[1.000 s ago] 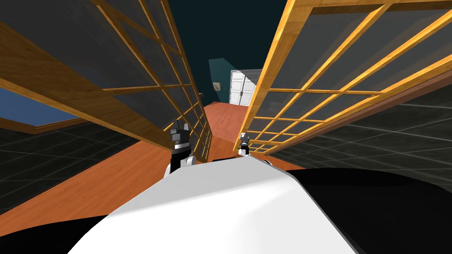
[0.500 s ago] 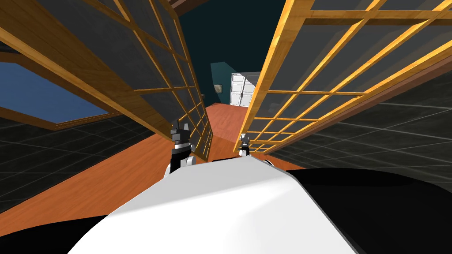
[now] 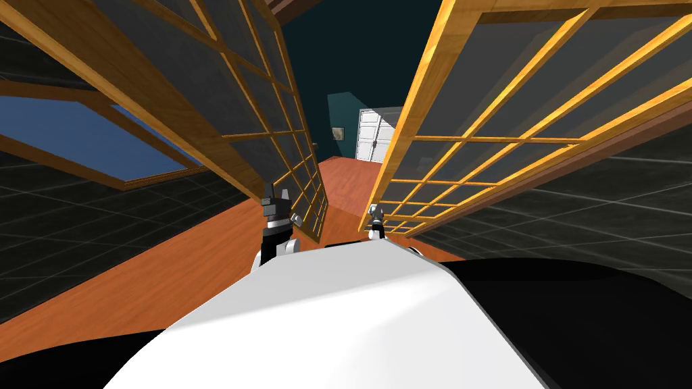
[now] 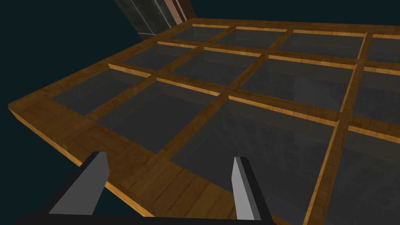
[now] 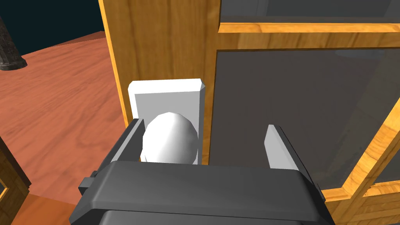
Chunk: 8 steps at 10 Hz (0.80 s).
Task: Pull the door open
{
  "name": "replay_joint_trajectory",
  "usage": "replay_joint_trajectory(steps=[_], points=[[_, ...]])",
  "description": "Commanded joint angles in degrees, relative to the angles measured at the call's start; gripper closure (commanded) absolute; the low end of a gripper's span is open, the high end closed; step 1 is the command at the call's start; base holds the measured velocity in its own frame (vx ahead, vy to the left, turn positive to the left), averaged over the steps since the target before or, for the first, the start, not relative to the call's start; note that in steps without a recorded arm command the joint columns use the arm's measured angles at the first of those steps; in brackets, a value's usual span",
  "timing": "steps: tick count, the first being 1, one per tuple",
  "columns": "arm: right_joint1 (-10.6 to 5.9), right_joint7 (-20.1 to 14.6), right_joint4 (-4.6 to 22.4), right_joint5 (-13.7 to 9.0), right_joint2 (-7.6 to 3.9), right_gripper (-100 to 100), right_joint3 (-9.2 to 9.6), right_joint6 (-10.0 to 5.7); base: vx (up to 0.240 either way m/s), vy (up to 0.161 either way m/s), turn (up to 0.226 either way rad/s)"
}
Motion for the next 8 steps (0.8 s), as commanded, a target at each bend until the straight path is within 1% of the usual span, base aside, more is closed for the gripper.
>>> replay_joint_trajectory(steps=[1, 2, 3, 7, 8], points=[[0.67, -2.09, 0.79, 0.21, -2.10, 100, 0.46, -0.25, -0.139, -0.017, 0.176], [0.67, -2.09, 0.79, 0.21, -2.10, 100, 0.46, -0.25, -0.118, -0.018, 0.098], [1.00, -3.60, 0.81, 0.62, -3.16, 100, 1.30, -0.26, -0.106, -0.003, 0.171], [1.65, -6.58, 0.85, 1.43, -5.25, 100, 2.95, -0.27, -0.069, 0.005, 0.134], [1.95, -7.97, 0.87, 1.80, -6.22, 100, 3.72, -0.28, -0.059, 0.010, 0.173]])
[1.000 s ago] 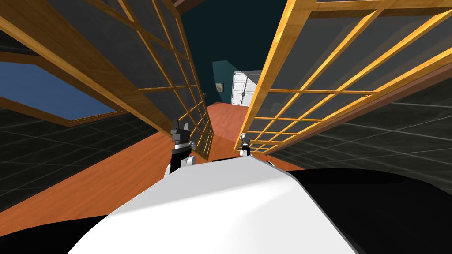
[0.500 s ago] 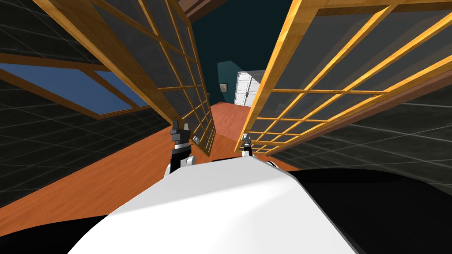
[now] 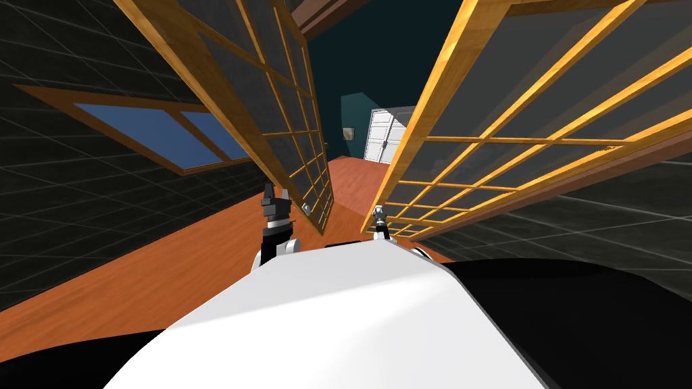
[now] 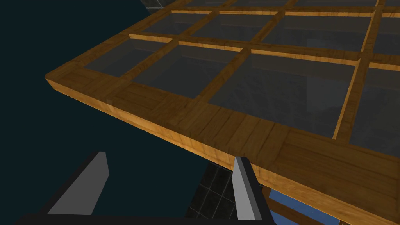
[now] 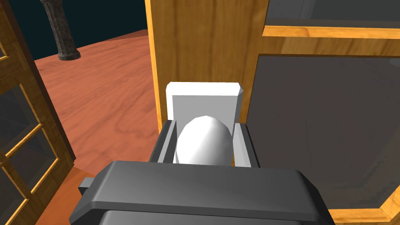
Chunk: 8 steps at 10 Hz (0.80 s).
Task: Pull the door open
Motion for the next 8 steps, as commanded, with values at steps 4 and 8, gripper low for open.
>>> replay_joint_trajectory(steps=[4, 8], points=[[1.28, -5.47, 0.64, 1.18, -4.34, 100, 2.45, -0.20, -0.063, 0.008, 0.148], [2.12, -7.41, -0.18, 2.17, -5.61, 100, 4.36, -0.68, -0.112, -0.009, 0.097]])
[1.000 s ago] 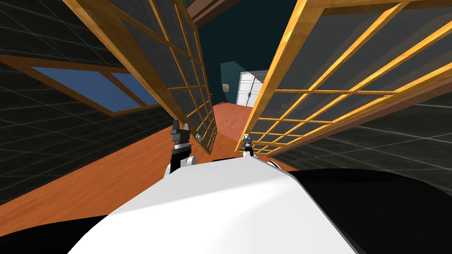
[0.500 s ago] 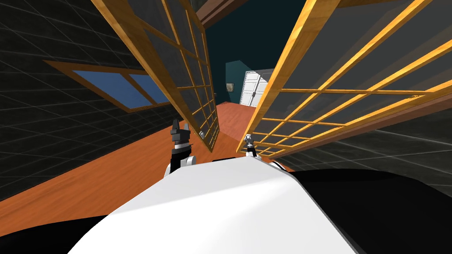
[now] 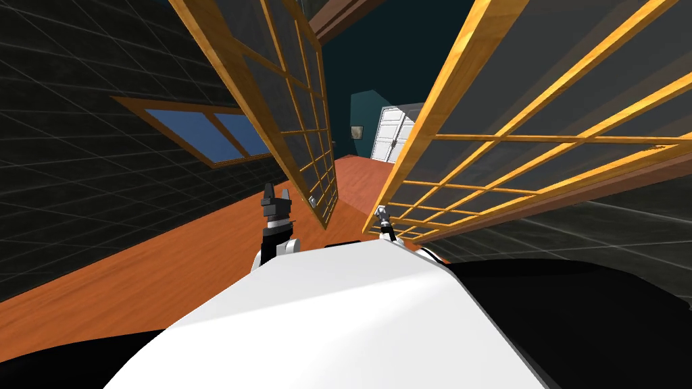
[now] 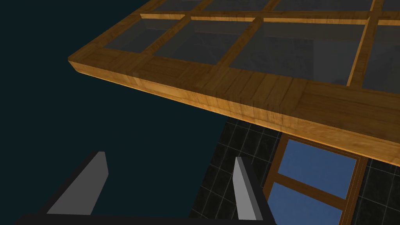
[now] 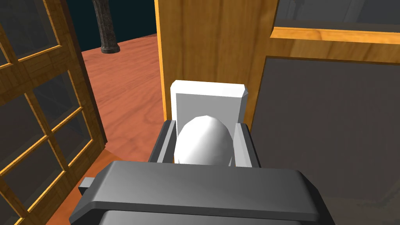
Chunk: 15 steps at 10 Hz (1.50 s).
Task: Pull the door open
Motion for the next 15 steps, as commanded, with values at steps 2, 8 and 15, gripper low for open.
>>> replay_joint_trajectory(steps=[2, 8, 15], points=[[1.11, -2.05, -0.31, 1.13, -0.90, 100, 2.30, -0.46, -0.213, -0.011, 0.067], [2.49, -5.86, -0.76, 3.15, -3.30, 100, 6.18, -2.23, -0.210, -0.023, 0.062], [4.98, -11.04, -1.88, 5.92, -7.02, 100, 11.49, -6.03, -0.221, -0.049, 0.077]])
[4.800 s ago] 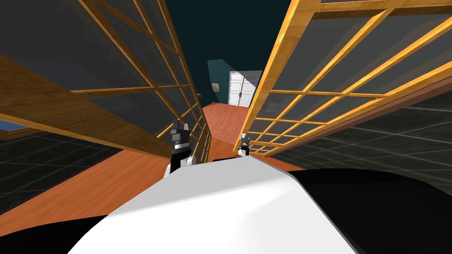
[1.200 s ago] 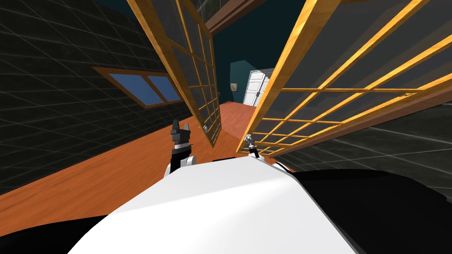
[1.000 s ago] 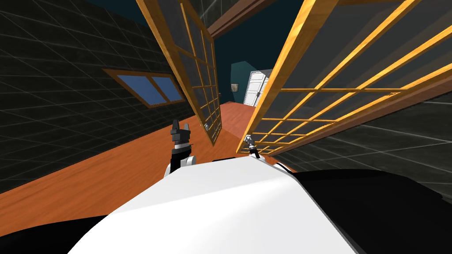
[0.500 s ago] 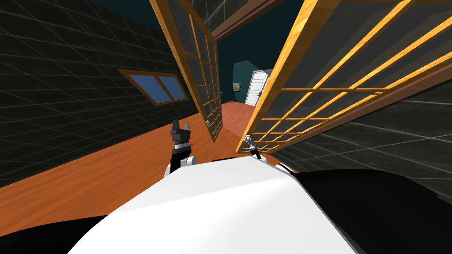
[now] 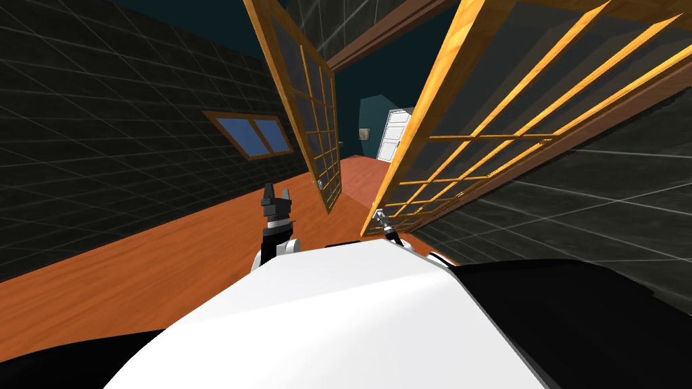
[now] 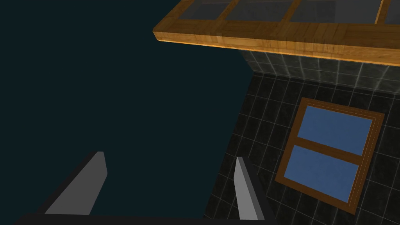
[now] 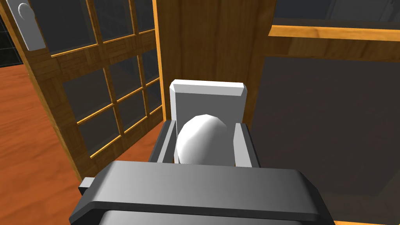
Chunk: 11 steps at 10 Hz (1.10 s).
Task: Pull the door open
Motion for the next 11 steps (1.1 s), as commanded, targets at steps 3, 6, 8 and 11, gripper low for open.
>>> replay_joint_trajectory(steps=[3, 6, 8, 11], points=[[0.88, -1.16, 0.30, 0.48, -0.82, 100, 1.16, -1.52, -0.139, -0.041, 0.091], [1.79, -2.79, 0.95, 1.08, -2.05, 100, 2.64, -3.96, -0.197, -0.065, 0.131], [2.40, -3.87, 1.38, 1.48, -2.87, 100, 3.62, -5.58, -0.181, -0.077, 0.122], [3.08, -5.07, 1.86, 1.92, -3.77, 100, 4.71, -7.36, -0.185, -0.048, 0.093]])
